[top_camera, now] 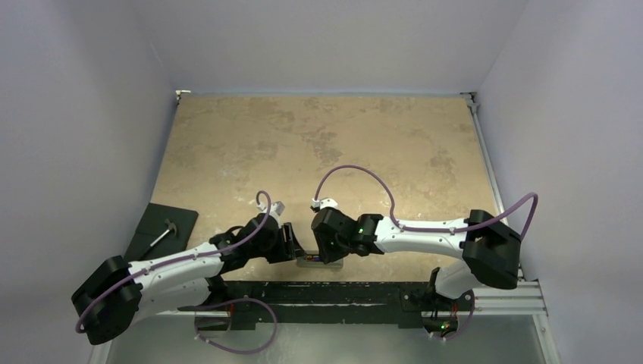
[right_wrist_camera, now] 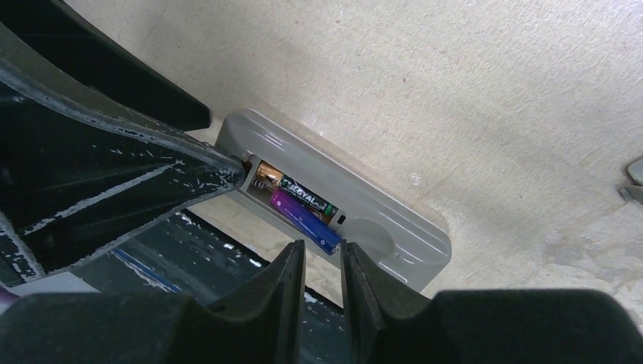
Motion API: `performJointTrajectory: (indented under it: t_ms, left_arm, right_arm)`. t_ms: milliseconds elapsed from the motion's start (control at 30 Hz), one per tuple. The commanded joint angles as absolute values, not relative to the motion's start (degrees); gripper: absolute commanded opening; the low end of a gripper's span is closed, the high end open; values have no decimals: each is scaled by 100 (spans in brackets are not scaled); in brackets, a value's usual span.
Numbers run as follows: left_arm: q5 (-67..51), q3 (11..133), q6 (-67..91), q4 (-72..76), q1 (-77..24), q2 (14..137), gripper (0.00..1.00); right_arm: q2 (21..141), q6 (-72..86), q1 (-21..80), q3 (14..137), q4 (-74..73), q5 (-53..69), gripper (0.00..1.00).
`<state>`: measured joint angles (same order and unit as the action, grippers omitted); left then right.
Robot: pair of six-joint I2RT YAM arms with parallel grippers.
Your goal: Load the batteries into the remote control
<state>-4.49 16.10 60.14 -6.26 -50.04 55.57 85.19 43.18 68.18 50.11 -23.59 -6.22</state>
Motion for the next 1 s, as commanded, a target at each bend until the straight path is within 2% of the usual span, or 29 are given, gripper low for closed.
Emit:
performJointTrajectory:
  t_ms: [0,467,967]
  left_arm:
    - [-525,1564,5836,-333,-5027,5594,47]
    - [-561,1538,5837,-275,-5028,5614,41]
    - [-615,1519,5859,-132,-5027,5653,39]
  right_arm:
    - [8543,4438,6787,4988,-2196,-566,30]
    - [8613,4430,6759,4983,-2169,-560,25]
    - [8816,4397,6759,4981,-1893,-229,17]
